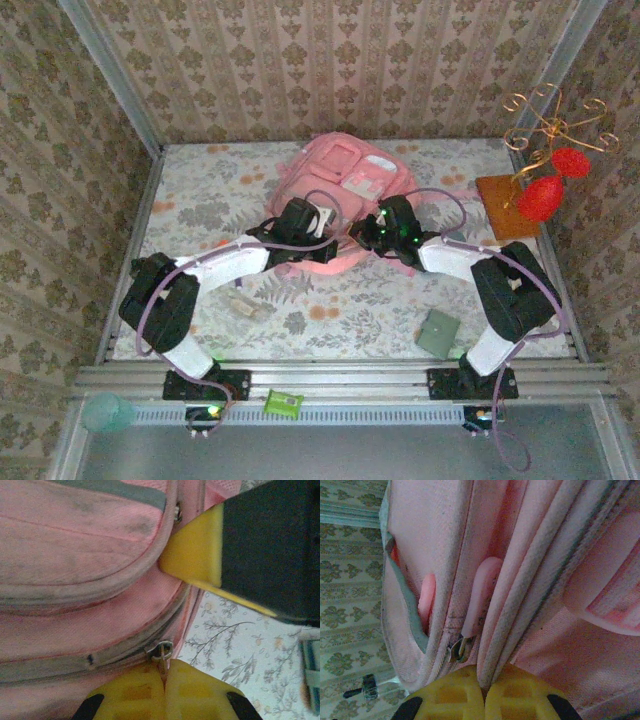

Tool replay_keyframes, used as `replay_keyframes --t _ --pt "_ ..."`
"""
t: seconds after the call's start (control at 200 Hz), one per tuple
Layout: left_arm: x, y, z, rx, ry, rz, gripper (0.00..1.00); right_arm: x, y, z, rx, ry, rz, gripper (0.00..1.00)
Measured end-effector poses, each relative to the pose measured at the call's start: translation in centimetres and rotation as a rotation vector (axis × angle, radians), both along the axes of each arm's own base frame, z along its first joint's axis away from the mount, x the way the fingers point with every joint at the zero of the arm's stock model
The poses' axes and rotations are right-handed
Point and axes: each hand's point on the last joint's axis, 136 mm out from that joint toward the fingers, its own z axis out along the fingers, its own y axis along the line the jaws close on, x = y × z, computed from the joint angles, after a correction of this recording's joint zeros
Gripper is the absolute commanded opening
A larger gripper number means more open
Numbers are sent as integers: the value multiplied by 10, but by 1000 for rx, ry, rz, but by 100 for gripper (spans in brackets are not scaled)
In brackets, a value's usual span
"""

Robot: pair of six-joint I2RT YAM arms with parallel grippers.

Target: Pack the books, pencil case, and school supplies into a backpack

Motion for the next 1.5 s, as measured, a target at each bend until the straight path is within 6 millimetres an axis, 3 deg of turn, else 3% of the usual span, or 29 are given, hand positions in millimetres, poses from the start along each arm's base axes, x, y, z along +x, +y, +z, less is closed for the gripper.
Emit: replay_keyframes --t 0.425,0.58,0.78,0.895,1.12,1.365,1.5 --pt "14 53 2 150 -65 5 0 0 -45 7 -134 -36 46 0" --pt "15 55 12 129 -85 -1 0 14 -58 11 -167 -10 95 0" --pt "4 37 38 -10 -102 -15 0 29 -77 9 -162 7 75 49" --pt "-5 27 36 -33 -75 -23 0 21 -85 18 -153 -7 44 57" --pt "-10 17 24 -24 -44 -34 0 -16 -63 45 -128 -66 58 59" --pt "-12 16 11 20 -41 -38 0 -30 -27 31 -142 -43 106 57" --pt "-14 13 -11 54 -14 -44 0 -29 -21 14 -153 -14 118 55"
